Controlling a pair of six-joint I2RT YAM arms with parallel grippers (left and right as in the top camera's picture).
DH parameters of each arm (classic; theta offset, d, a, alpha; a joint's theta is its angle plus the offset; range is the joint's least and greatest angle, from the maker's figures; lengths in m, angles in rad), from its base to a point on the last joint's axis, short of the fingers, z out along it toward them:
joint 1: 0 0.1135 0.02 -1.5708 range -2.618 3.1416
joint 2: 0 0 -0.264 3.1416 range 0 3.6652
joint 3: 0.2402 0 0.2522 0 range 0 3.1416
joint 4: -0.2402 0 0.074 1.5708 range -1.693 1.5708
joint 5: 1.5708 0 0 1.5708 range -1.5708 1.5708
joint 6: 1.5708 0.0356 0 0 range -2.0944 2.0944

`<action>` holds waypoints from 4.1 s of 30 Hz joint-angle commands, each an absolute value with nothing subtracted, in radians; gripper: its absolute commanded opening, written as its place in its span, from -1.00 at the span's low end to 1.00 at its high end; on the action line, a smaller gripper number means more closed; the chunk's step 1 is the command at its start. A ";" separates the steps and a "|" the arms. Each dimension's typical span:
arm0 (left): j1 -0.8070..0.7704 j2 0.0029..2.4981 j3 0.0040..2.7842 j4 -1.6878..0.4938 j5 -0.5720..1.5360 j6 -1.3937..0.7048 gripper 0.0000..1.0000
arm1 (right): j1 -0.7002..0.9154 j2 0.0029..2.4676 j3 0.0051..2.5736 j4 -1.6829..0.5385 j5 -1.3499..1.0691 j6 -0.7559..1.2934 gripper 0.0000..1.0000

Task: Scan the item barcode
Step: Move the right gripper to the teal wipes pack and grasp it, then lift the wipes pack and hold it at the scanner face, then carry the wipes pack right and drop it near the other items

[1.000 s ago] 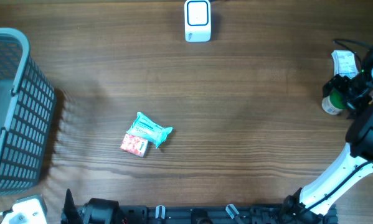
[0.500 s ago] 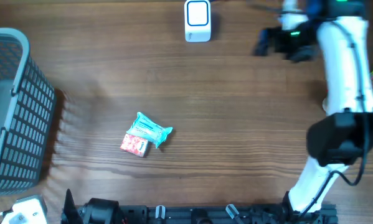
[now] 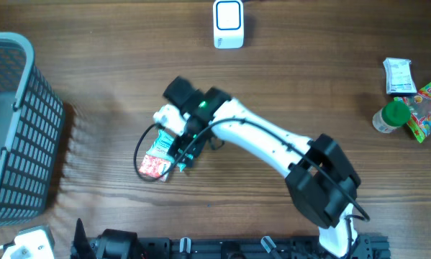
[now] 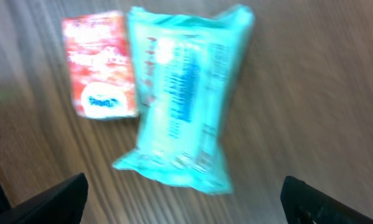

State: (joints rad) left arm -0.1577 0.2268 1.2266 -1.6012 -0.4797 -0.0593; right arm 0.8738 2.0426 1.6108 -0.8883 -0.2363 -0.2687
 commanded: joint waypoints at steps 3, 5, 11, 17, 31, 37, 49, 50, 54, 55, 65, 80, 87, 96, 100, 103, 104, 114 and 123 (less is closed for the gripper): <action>-0.155 0.216 1.225 -1.599 -0.472 -0.068 1.00 | 0.935 2.046 1.577 -0.717 -0.127 -0.257 1.00; -0.155 0.217 1.225 -1.599 -0.472 -0.068 1.00 | 0.933 2.077 1.577 -0.651 -0.126 -0.225 0.99; -0.155 0.217 1.225 -1.599 -0.472 -0.068 1.00 | 0.932 2.172 1.577 -0.624 -0.107 -0.207 0.93; -0.155 0.216 1.225 -1.599 -0.472 -0.068 1.00 | 0.926 2.185 1.577 -0.624 0.011 -0.199 0.60; -0.155 0.216 1.225 -1.599 -0.472 -0.068 1.00 | 0.797 2.160 1.916 -1.208 -0.621 0.064 -0.49; -0.155 0.216 1.225 -1.599 -0.472 -0.068 1.00 | 0.613 2.160 1.940 -1.406 -1.136 0.112 -0.79; -0.155 0.216 1.225 -1.599 -0.472 -0.068 1.00 | 0.438 2.166 1.937 -1.380 -1.180 0.861 -0.91; -0.155 0.216 1.225 -1.599 -0.472 -0.068 1.00 | 0.440 2.167 1.937 -1.397 -1.204 0.843 -0.91; -0.155 0.217 1.225 -1.599 -0.472 -0.068 1.00 | 0.442 2.167 1.933 -1.463 -1.236 0.759 -0.91; -0.155 0.217 1.225 -1.599 -0.472 -0.068 1.00 | 0.442 2.167 1.933 -1.481 -1.236 0.751 -0.91; -0.155 0.216 1.225 -1.599 -0.472 -0.068 1.00 | 0.440 2.166 1.945 -1.353 -0.726 0.598 -0.91; -0.155 0.216 1.225 -1.599 -0.472 -0.068 1.00 | 0.438 2.187 2.086 -0.501 -0.055 0.512 -0.91; -0.155 0.217 1.225 -1.599 -0.472 -0.068 1.00 | 0.405 2.373 2.087 -0.149 0.030 0.585 -0.91; -0.155 0.216 1.225 -1.599 -0.472 -0.068 1.00 | 0.337 2.452 2.087 -0.098 0.044 0.632 -0.91; -0.155 0.216 1.225 -1.599 -0.472 -0.068 1.00 | 0.337 2.450 2.091 -0.130 0.044 0.630 -0.91; -0.155 0.216 1.225 -1.599 -0.472 -0.068 1.00 | 0.336 2.416 2.117 -0.239 0.044 0.613 -0.91; -0.155 0.217 1.225 -1.599 -0.472 -0.068 1.00 | 0.334 2.384 2.118 -0.272 0.044 0.595 -0.91; -0.155 0.216 1.225 -1.599 -0.472 -0.068 1.00 | 0.218 2.004 2.117 -0.995 0.483 0.472 -0.91; -0.155 0.216 1.225 -1.599 -0.472 -0.068 1.00 | -0.128 2.183 1.905 -0.821 0.251 0.352 -0.91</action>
